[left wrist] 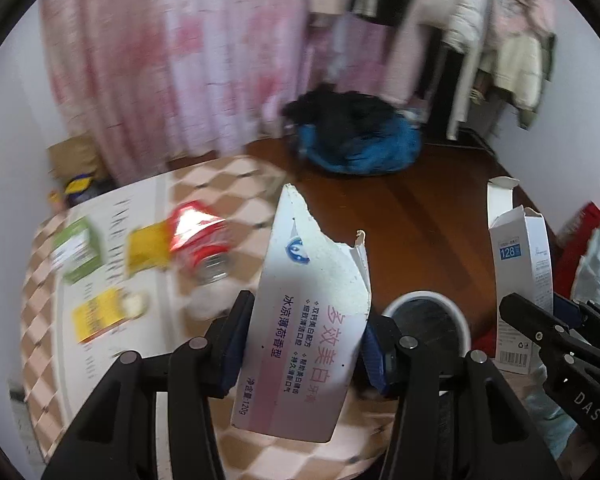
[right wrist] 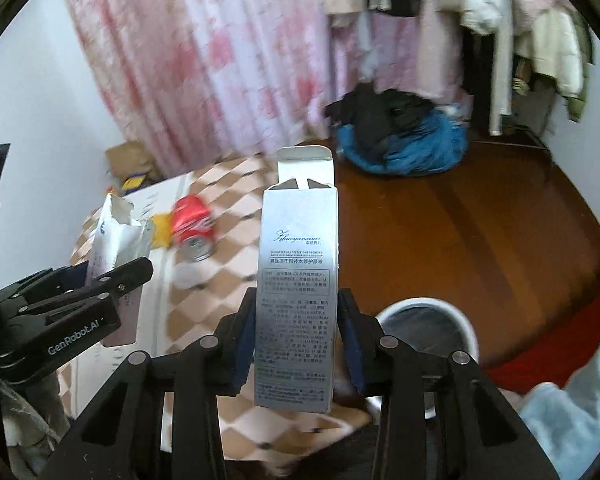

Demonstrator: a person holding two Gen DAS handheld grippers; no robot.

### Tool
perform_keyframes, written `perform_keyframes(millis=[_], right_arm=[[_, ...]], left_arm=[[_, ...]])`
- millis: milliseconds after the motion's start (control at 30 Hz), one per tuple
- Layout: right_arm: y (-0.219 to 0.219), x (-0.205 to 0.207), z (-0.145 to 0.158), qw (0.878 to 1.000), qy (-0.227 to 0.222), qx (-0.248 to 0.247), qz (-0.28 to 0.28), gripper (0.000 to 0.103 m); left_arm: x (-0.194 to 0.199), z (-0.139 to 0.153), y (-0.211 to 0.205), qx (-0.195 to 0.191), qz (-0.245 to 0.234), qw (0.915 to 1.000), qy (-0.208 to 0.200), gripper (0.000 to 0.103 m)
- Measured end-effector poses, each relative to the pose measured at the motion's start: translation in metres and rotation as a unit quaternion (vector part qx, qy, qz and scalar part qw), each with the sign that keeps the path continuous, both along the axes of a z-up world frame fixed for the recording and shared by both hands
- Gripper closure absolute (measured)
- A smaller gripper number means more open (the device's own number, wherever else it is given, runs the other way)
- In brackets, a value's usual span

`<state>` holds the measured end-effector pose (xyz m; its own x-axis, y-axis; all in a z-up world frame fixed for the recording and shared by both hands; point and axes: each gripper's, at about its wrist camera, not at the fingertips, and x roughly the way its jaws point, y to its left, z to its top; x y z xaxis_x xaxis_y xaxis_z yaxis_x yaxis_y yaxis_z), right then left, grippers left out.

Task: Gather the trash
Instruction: 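Carry the white box and packet over the bin and open both tools, then move both tools back toward the table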

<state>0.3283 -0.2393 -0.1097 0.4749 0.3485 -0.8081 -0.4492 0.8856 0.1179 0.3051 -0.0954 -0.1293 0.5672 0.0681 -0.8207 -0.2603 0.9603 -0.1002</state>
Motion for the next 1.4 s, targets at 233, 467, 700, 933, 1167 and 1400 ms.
perform_keyframes(millis=[233,467,700,933,1167,1400], right_arm=[[-0.092,0.049,-0.035,0.996,0.035,-0.020,-0.082,0.063],[-0.154,0.090,-0.128,0.985,0.125,-0.034,-0.116,0.063],[-0.182,0.112,-0.194,0.975,0.173,-0.058,-0.129,0.063],[-0.211,0.127,-0.223,0.965,0.195,-0.057,-0.168,0.063],[-0.230,0.135,-0.239,0.955,0.221,-0.045,-0.194,0.060],[-0.225,0.133,-0.231,0.956,0.210,-0.063,-0.196,0.021]], left_arm=[[0.059,-0.029,-0.067,-0.039,-0.072,0.9963,0.025,0.057],[0.103,-0.087,-0.103,-0.091,-0.112,0.9859,0.084,0.057],[0.132,-0.132,-0.134,-0.113,-0.137,0.9751,0.133,0.057],[0.151,-0.154,-0.162,-0.124,-0.157,0.9672,0.156,0.056],[0.153,-0.160,-0.174,-0.109,-0.163,0.9671,0.162,0.013],[0.147,-0.155,-0.168,-0.071,-0.152,0.9721,0.164,0.010]])
